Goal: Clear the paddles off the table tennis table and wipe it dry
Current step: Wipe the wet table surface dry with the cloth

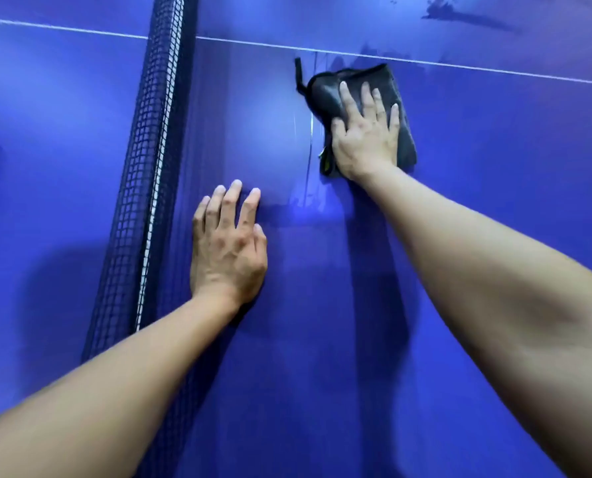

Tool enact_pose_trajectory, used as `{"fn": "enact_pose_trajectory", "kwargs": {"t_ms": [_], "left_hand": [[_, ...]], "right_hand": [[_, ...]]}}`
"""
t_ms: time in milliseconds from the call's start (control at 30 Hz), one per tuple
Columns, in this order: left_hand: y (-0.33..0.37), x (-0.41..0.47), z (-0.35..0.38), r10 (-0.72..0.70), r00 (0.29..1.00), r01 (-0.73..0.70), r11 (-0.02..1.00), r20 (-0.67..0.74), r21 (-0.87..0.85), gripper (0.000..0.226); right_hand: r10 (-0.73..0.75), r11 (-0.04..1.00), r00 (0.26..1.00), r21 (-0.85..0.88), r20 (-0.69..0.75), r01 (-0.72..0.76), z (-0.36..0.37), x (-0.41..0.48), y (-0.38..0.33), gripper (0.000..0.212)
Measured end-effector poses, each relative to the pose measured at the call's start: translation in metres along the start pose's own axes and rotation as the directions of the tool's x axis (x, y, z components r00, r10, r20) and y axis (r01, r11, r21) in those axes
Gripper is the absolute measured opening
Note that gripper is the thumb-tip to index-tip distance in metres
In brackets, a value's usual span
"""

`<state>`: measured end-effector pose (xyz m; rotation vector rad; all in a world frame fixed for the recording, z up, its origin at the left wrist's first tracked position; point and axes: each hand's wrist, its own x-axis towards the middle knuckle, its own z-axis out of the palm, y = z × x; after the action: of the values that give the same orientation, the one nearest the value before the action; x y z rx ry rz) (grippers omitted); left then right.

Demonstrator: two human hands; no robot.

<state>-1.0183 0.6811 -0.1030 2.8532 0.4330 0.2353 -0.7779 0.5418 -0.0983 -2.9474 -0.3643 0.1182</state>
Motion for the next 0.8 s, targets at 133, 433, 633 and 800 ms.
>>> {"fn": "enact_pose_trajectory", "kwargs": {"t_ms": [133, 433, 633, 800], "left_hand": [[-0.001, -0.003, -0.005, -0.012, 0.999, 0.015, 0.996, 0.035, -0.083, 0.055], [-0.007, -0.164, -0.042, -0.060, 0.991, 0.063, 0.998, 0.120, -0.028, 0.055], [-0.011, -0.240, -0.070, -0.075, 0.960, 0.066, 0.997, 0.269, 0.043, 0.058], [-0.016, -0.245, -0.085, -0.059, 0.921, 0.058, 0.998, 0.386, 0.015, 0.061]], "right_hand": [[-0.120, 0.993, 0.992, -0.002, -0.040, 0.120, 0.011, -0.111, -0.017, 0.062], [-0.216, 0.972, 0.976, 0.092, -0.022, 0.217, 0.022, -0.356, -0.016, 0.065], [-0.231, 0.968, 0.973, 0.106, 0.029, 0.226, 0.025, -0.489, -0.011, 0.070], [-0.199, 0.975, 0.979, 0.110, 0.040, 0.194, 0.029, -0.532, -0.014, 0.071]]}}
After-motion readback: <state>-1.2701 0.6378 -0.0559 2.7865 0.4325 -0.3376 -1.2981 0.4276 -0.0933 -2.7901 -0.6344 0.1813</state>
